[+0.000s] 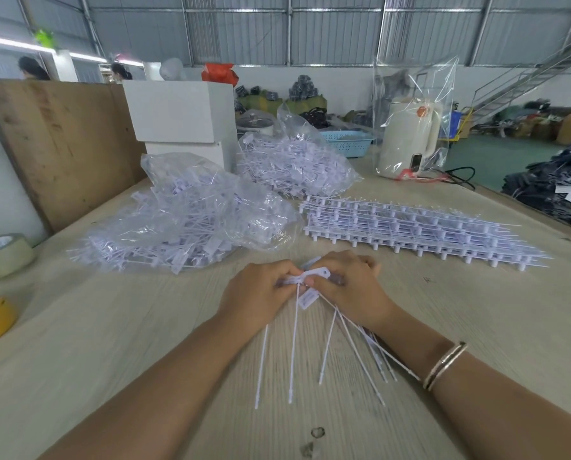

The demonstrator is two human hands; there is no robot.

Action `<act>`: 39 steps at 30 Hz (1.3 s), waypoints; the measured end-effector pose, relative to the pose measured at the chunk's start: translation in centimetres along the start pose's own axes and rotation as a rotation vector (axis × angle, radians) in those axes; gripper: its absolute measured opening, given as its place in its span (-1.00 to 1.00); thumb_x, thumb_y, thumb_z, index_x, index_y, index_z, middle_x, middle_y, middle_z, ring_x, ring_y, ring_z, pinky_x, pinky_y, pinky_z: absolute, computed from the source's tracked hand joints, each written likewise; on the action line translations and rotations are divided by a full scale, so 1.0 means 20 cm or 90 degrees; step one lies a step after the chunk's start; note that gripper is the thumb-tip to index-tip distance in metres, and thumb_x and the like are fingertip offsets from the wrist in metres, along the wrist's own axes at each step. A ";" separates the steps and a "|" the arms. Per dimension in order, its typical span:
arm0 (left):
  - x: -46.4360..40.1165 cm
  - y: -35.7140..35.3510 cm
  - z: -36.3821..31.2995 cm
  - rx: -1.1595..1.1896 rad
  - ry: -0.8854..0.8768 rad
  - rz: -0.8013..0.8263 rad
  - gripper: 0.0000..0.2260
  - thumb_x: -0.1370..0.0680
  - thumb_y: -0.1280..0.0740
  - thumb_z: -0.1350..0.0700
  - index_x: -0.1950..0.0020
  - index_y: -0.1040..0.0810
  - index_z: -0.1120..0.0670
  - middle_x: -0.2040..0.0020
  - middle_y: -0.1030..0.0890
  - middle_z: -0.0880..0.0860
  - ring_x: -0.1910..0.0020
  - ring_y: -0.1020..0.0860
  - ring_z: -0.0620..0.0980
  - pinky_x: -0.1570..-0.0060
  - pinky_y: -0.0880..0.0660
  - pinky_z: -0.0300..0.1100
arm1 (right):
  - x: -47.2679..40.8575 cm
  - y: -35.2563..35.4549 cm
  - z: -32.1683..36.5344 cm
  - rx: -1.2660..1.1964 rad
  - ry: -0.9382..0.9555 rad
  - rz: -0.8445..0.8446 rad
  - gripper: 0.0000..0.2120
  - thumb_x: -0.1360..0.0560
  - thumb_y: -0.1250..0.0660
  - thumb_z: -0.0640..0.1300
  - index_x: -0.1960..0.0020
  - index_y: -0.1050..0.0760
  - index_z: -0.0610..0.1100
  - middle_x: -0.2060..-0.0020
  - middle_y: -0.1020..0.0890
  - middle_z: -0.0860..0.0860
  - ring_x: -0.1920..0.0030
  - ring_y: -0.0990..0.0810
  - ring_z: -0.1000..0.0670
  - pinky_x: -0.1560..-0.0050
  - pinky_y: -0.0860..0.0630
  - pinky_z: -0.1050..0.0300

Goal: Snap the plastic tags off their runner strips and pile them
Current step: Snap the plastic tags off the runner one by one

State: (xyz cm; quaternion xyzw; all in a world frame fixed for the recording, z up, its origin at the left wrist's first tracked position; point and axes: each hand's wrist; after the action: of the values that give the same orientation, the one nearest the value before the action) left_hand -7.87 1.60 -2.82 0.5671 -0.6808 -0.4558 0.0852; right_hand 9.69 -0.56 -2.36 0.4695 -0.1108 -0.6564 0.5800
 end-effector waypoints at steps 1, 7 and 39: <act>0.00 0.00 0.01 0.016 -0.003 0.000 -0.86 -0.49 -0.39 0.06 -0.03 -0.64 -0.07 0.10 -0.68 -0.08 0.10 -0.62 -0.08 0.05 -0.54 -0.02 | 0.00 0.00 0.00 0.021 0.011 -0.019 -0.80 -0.47 -0.36 0.02 0.29 -0.50 0.27 0.42 -0.42 0.24 0.15 -0.35 0.33 -0.08 -0.08 0.07; -0.01 0.00 0.01 0.071 -0.010 0.009 -0.87 -0.49 -0.41 0.09 -0.01 -0.66 -0.06 0.13 -0.69 -0.07 0.11 -0.63 -0.08 0.03 -0.53 0.00 | 0.00 -0.01 -0.01 0.039 0.045 -0.044 -0.86 -0.49 -0.36 0.00 0.25 -0.57 0.14 0.43 -0.48 0.30 0.20 -0.37 0.36 -0.06 -0.03 0.10; -0.01 -0.01 -0.02 0.152 0.054 -0.082 -0.74 -0.40 -0.48 0.16 -0.04 -0.59 -0.07 0.26 -0.54 -0.11 0.27 -0.49 -0.25 0.21 -0.41 -0.38 | -0.01 0.01 -0.04 0.118 -0.048 -0.149 -0.87 -0.52 -0.30 0.04 -0.06 -0.54 0.13 0.03 -0.44 0.24 -0.11 -0.40 0.14 0.03 0.02 0.20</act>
State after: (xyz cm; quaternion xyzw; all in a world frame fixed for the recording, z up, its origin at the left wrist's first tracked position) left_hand -7.37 1.49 -2.71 0.6342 -0.6884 -0.3515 0.0164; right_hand 10.33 -0.08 -2.56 0.5056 -0.1370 -0.7239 0.4491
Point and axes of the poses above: each hand's wrist, its own x-axis away from the middle knuckle, its own y-axis out of the back of the hand, z = x × y
